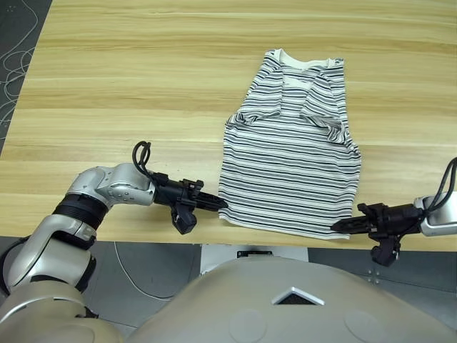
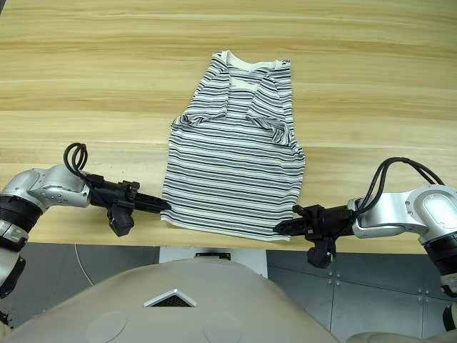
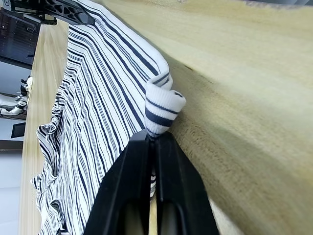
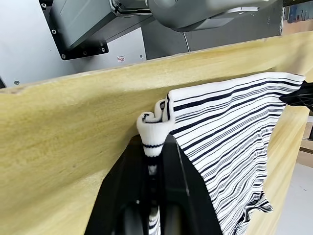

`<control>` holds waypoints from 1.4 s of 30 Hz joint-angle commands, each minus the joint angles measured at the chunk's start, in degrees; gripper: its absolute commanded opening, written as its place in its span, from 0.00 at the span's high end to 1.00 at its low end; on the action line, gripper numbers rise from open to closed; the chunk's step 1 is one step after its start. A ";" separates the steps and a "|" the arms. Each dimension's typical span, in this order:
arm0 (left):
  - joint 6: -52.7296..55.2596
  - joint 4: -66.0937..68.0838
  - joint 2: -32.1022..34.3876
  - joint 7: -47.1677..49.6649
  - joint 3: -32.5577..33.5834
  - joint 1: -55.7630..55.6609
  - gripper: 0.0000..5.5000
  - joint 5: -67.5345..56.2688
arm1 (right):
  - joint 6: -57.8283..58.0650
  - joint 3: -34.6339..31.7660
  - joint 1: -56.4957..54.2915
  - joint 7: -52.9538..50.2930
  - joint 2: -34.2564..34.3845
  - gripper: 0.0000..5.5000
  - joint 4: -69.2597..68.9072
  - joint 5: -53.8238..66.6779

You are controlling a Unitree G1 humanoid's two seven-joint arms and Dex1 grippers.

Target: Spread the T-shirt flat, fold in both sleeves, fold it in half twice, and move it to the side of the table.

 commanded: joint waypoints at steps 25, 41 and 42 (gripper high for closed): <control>65.36 -34.88 11.16 -45.20 7.79 8.63 0.98 -48.39 | 65.68 4.33 -16.48 63.93 12.86 0.98 3.80 78.12; 78.24 -44.44 7.34 -54.07 17.06 14.92 0.98 -65.35 | 76.75 1.00 -14.94 76.77 15.17 0.98 3.30 83.14; 79.21 -45.38 7.44 -54.79 17.50 15.24 0.98 -66.38 | 77.19 1.92 -14.78 76.79 14.11 0.98 2.46 83.63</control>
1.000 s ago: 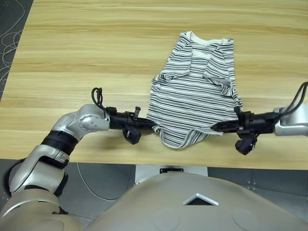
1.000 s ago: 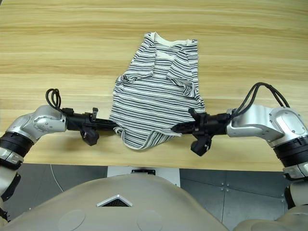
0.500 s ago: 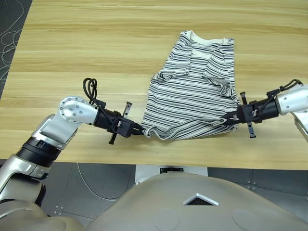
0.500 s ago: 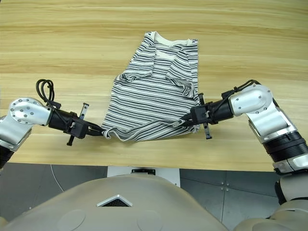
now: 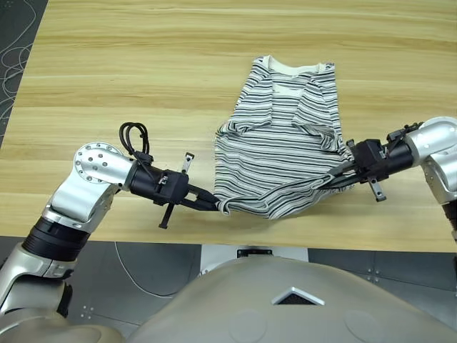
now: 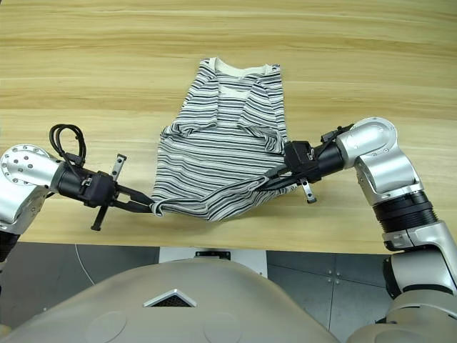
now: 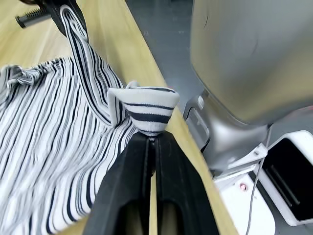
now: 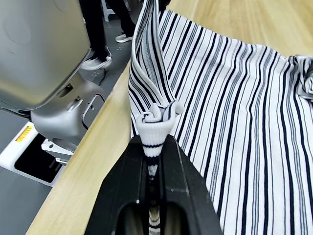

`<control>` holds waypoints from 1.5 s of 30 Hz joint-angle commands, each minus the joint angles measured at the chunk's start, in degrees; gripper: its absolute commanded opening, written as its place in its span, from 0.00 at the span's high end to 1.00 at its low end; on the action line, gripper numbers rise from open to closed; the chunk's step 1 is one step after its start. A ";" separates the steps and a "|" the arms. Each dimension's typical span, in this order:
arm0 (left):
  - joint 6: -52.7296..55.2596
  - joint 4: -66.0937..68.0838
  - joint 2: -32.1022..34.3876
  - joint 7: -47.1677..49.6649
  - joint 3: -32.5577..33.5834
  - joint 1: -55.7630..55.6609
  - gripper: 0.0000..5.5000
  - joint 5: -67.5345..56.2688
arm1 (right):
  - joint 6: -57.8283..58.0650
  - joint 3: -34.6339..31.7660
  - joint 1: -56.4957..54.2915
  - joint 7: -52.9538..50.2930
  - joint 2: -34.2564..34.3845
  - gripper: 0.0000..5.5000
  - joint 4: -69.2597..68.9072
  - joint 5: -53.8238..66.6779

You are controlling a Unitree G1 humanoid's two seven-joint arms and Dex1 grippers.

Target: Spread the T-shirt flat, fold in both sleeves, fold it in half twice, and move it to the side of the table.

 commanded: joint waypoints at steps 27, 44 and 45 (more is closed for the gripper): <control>5.54 10.05 -11.69 -1.44 13.15 -12.61 0.98 -1.53 | -4.30 -9.60 -17.10 0.17 4.77 0.98 27.08 -1.85; -4.51 52.34 -26.35 14.01 16.28 -35.86 0.98 14.79 | -19.49 -14.67 -27.50 -16.43 17.93 0.98 46.51 -16.58; -5.29 54.02 -26.68 14.42 16.40 -36.53 0.98 15.49 | -19.96 -14.92 -28.27 -17.83 18.16 0.98 47.66 -17.35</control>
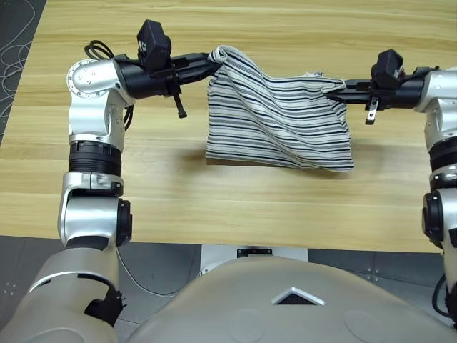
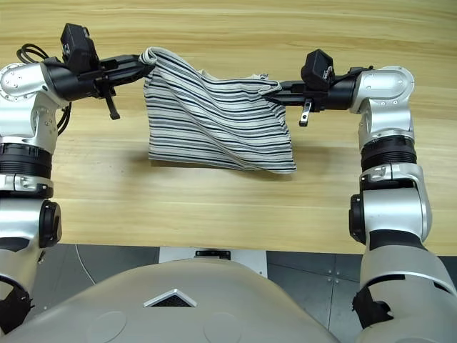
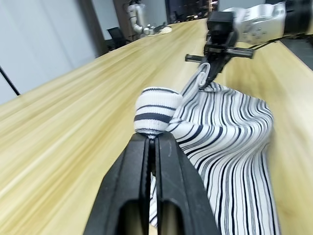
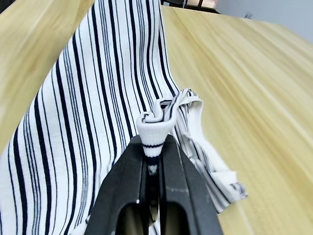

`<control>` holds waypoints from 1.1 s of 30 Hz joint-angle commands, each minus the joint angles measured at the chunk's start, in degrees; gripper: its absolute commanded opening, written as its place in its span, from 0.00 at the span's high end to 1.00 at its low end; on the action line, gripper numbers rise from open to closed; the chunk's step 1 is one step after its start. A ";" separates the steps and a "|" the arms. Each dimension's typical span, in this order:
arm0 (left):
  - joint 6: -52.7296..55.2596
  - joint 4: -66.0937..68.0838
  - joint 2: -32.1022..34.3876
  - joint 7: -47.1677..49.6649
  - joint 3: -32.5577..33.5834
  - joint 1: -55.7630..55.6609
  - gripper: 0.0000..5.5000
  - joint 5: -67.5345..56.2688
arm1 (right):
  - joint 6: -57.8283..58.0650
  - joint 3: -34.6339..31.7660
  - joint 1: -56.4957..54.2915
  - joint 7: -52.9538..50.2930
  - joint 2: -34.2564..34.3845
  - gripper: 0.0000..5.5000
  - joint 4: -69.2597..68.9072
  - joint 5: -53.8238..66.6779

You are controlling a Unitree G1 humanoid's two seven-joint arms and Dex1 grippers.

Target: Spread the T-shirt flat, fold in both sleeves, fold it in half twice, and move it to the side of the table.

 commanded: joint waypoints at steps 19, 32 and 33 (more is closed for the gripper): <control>-13.32 31.61 -3.99 17.94 2.37 -6.57 0.92 15.28 | -9.08 1.98 -5.21 -21.16 7.22 0.87 12.81 -17.54; -15.68 33.92 -1.76 29.67 5.59 -7.07 0.64 18.59 | -8.62 11.68 -9.06 -47.31 5.62 0.47 17.92 -37.47; -16.34 33.37 -1.97 29.70 6.00 -6.63 0.64 18.33 | -7.87 13.40 -9.58 -50.72 5.23 0.45 17.84 -40.28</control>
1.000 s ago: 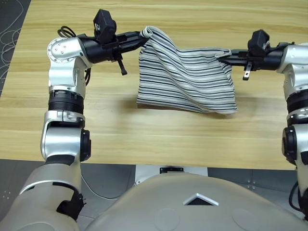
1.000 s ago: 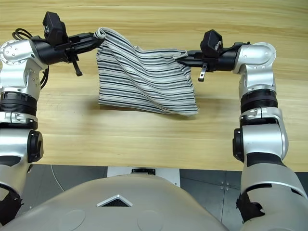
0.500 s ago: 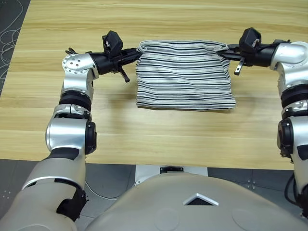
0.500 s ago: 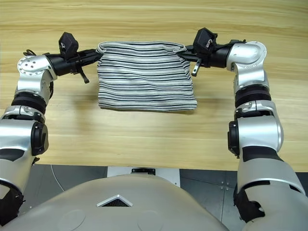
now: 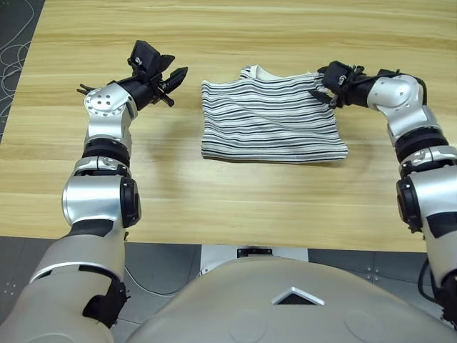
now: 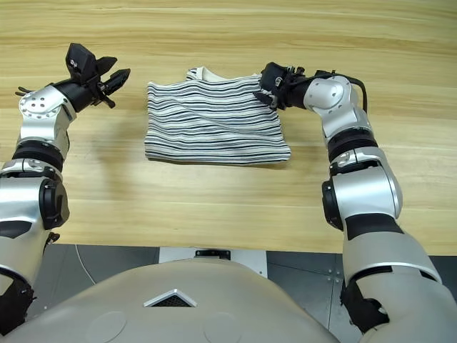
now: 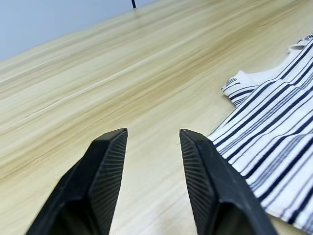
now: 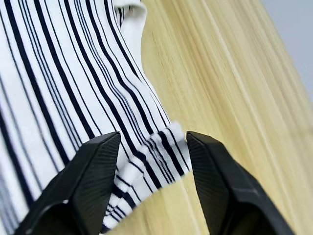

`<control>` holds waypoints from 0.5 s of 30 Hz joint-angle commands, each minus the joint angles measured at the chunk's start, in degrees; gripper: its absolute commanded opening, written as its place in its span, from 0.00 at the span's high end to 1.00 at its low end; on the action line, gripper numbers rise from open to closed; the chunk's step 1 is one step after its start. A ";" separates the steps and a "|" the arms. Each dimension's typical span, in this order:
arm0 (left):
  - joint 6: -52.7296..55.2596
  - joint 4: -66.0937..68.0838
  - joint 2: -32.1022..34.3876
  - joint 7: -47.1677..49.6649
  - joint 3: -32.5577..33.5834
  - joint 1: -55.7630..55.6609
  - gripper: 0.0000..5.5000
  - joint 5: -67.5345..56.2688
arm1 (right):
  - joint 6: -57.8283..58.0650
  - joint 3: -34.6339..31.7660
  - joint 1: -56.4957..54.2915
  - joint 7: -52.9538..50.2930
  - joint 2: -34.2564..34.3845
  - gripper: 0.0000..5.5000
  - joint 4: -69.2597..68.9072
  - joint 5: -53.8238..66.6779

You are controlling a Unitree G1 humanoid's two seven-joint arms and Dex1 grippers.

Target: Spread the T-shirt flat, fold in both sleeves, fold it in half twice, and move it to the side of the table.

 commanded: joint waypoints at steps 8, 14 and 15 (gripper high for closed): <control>-6.67 -19.82 -5.84 -1.63 -0.80 6.01 0.64 -2.17 | 0.50 4.90 1.34 -17.45 -3.39 0.37 -14.90 -10.75; -3.91 -25.27 -12.24 0.36 -5.71 6.42 0.64 0.15 | 7.21 0.20 16.36 -9.94 -1.86 0.37 -41.13 0.44; -4.01 -22.11 -12.96 1.21 -6.25 5.74 0.64 1.11 | 8.58 0.57 18.87 -8.81 -1.51 0.37 -43.89 1.10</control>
